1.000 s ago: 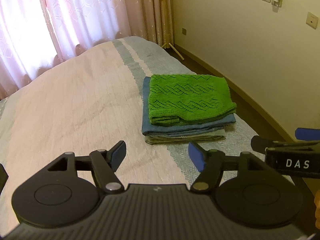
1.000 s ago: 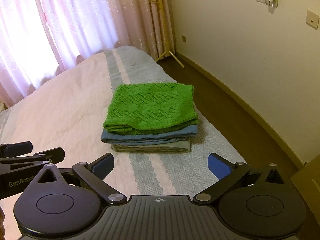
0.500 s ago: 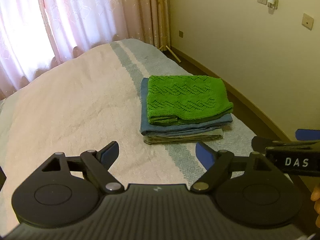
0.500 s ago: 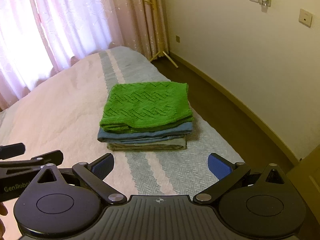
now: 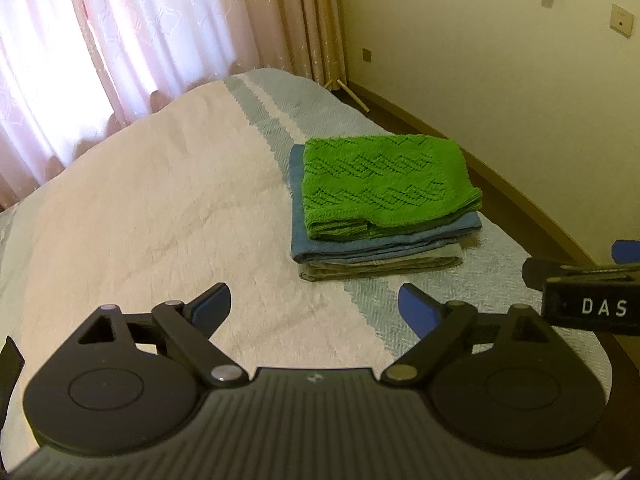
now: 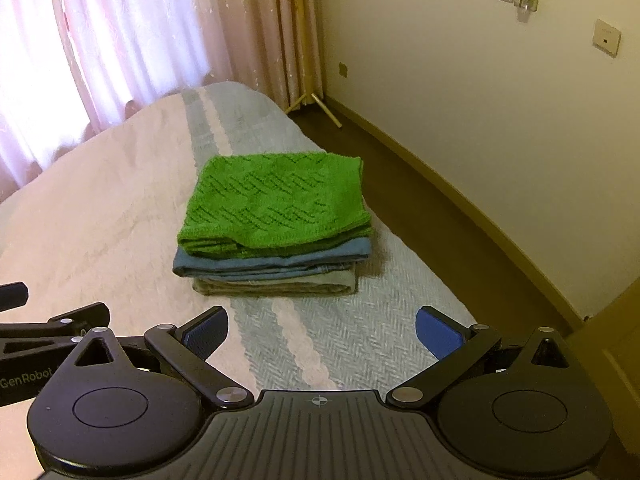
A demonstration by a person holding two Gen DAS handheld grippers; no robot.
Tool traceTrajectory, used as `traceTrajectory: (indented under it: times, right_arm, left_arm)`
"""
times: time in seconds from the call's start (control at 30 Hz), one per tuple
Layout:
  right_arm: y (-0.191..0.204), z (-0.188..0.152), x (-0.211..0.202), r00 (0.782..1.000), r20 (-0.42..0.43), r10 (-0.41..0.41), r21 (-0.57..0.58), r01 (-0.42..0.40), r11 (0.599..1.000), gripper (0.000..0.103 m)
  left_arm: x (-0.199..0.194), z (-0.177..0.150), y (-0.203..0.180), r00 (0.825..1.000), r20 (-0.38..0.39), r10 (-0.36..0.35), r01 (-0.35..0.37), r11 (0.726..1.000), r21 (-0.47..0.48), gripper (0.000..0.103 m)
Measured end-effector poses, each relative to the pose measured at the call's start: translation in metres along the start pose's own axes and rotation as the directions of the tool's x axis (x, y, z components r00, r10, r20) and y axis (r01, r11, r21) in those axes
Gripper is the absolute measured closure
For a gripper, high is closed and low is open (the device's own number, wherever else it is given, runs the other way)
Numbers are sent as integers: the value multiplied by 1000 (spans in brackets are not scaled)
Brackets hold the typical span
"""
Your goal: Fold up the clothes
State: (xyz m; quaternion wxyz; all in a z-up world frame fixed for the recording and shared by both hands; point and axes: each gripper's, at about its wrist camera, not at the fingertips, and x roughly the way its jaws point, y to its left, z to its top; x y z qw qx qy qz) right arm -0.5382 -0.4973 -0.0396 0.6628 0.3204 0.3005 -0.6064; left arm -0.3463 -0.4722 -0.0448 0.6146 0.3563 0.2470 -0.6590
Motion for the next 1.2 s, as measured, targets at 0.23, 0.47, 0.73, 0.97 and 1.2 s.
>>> traceTrajectory:
  times: [0.23,0.47,0.73,0.97,1.2]
  right_arm:
    - [-4,-1,12,1000,-26,17,20,-16,1000,1]
    - [-6,0,19,999,-45,31,32,-29,999,1]
    - [-8,-2,26,997,-72,37,31,-34,999,1]
    - [-10,-5,31,995,-93,40,35,-37,999,1]
    - [-13,-6,39,993,-114,44,35,-40,999,1]
  left_arm:
    - [12,0,-1,999,-29,-12,12,1000,-9,14]
    - [20,-1,-2,999,-53,-12,11,1000,-19,14]
    - [29,-5,-6,996,-84,-4,2,1000,-24,14]
    - [34,-5,-11,995,-98,-2,0,1000,-21,14]
    - [42,-4,-15,994,-113,3,-6,1000,-20,14]
